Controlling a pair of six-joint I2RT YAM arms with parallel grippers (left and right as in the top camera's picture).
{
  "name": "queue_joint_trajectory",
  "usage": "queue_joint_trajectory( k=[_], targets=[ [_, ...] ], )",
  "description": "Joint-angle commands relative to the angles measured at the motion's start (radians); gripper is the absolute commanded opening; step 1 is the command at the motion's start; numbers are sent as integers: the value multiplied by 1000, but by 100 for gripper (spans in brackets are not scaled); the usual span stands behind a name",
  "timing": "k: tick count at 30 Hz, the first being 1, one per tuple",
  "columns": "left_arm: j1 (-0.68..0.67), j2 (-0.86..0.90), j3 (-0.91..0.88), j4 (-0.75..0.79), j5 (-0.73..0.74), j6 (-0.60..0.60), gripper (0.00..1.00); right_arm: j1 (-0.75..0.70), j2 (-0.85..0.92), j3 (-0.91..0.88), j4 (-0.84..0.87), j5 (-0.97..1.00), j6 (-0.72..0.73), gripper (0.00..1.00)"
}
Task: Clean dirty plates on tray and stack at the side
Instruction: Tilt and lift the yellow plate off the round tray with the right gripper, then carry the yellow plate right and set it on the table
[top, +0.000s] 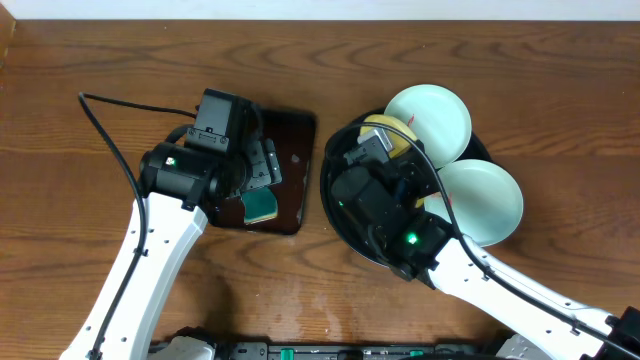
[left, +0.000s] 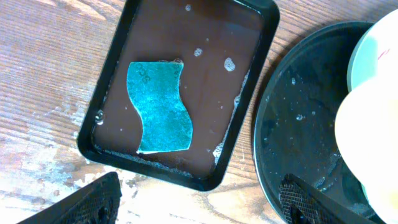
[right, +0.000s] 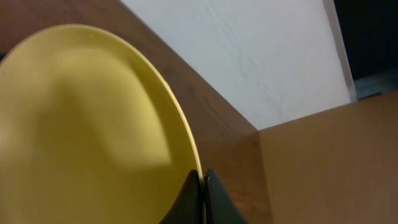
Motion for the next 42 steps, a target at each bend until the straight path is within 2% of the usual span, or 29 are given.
queue_joint_trajectory(
  k=[1,2,3,5,8,12,14,16,19,23,26,32,38,42],
  targets=[
    [6,-3,11,-3,-2,9,82,-6,-6,16,-4,-96,5,1],
    [6,-3,11,-3,-2,9,82,-3,-6,16,-9,-110,-27,1],
    [6,-3,11,-3,-2,9,82,-7,-6,16,-3,-42,3,1],
    [6,-3,11,-3,-2,9,82,-24,-7,16,0,-10,132,1],
    [6,-3,11,-3,-2,9,82,-32,-13,16,-61,-234,154,1],
    [6,-3,11,-3,-2,9,82,-119,-29,16,-187,-287,448,1],
    [6,-3,11,-3,-2,9,82,-214,-61,16,-227,-460,549,1],
    [6,-3,11,-3,-2,9,82,-312,-101,17,-236,-643,582,1],
    [6,-3,11,-3,-2,9,82,-519,-180,17,-229,-966,594,1],
    [6,-3,11,-3,-2,9,82,-840,-230,17,-221,-1233,595,1],
    [6,-3,11,-3,-2,9,82,-1080,-212,16,-227,-1265,643,1],
    [6,-3,11,-3,-2,9,82,-1442,-85,16,-158,-1234,784,1],
    [6,-3,11,-3,-2,9,82,-1589,99,16,-106,-1173,797,1],
    [6,-3,11,-3,-2,9,82,-1621,216,16,-122,-1161,778,1]
  ],
)
